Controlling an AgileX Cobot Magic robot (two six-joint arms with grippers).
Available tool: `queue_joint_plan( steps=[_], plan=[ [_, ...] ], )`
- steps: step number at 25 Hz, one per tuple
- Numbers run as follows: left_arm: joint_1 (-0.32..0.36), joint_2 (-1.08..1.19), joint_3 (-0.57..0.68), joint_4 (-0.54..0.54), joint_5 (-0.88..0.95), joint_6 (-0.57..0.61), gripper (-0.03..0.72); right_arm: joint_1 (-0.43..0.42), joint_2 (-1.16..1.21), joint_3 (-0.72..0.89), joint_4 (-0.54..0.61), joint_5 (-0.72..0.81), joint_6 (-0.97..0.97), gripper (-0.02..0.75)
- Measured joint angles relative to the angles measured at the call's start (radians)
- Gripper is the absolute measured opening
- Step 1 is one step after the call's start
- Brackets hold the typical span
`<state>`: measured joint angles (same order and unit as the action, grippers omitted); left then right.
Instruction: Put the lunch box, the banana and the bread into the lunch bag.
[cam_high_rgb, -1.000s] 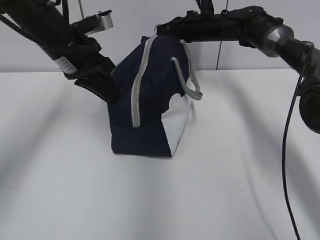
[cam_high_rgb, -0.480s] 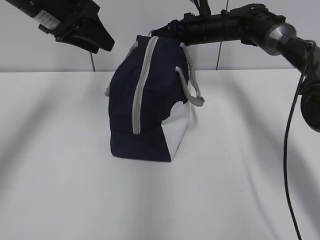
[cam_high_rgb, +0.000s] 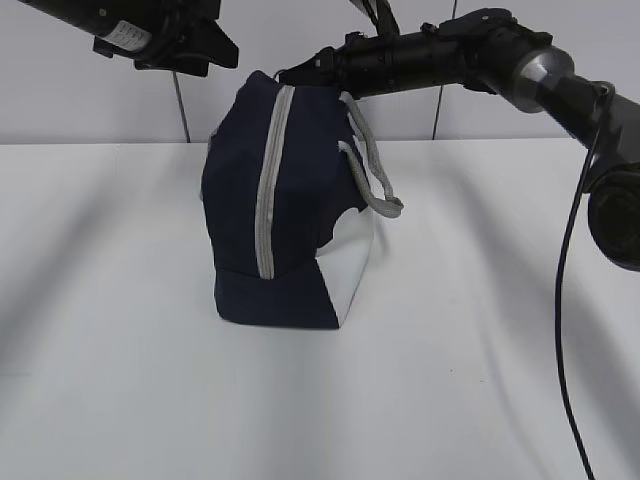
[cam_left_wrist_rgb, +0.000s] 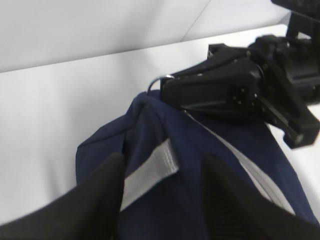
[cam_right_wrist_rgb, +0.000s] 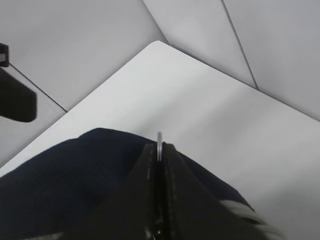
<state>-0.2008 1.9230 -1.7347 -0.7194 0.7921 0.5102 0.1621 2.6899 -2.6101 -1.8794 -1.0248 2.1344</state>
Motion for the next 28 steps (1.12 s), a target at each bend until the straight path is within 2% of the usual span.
queue_joint_plan(
  steps=[6, 18, 21, 24, 28],
  plan=[
    [0.001, 0.067, 0.000, -0.130, -0.108, 0.001, 0.369, 0.002, 0.000, 0.000, 0.000, 0.002, 0.002, -0.016],
    [0.001, 0.152, 0.000, -0.364, -0.139, 0.080, 0.372, 0.003, 0.000, 0.000, 0.000, 0.014, 0.000, -0.016],
    [0.001, 0.162, 0.000, -0.386, -0.132, 0.086, 0.369, 0.003, 0.000, 0.000, 0.000, 0.019, 0.000, -0.016],
    [0.001, 0.162, 0.000, -0.400, -0.130, 0.087, 0.330, 0.003, 0.000, 0.000, 0.000, 0.022, -0.002, -0.016],
    [0.000, 0.162, 0.000, -0.406, -0.121, 0.087, 0.210, 0.003, 0.000, 0.000, 0.000, 0.022, -0.004, -0.016]
  ],
)
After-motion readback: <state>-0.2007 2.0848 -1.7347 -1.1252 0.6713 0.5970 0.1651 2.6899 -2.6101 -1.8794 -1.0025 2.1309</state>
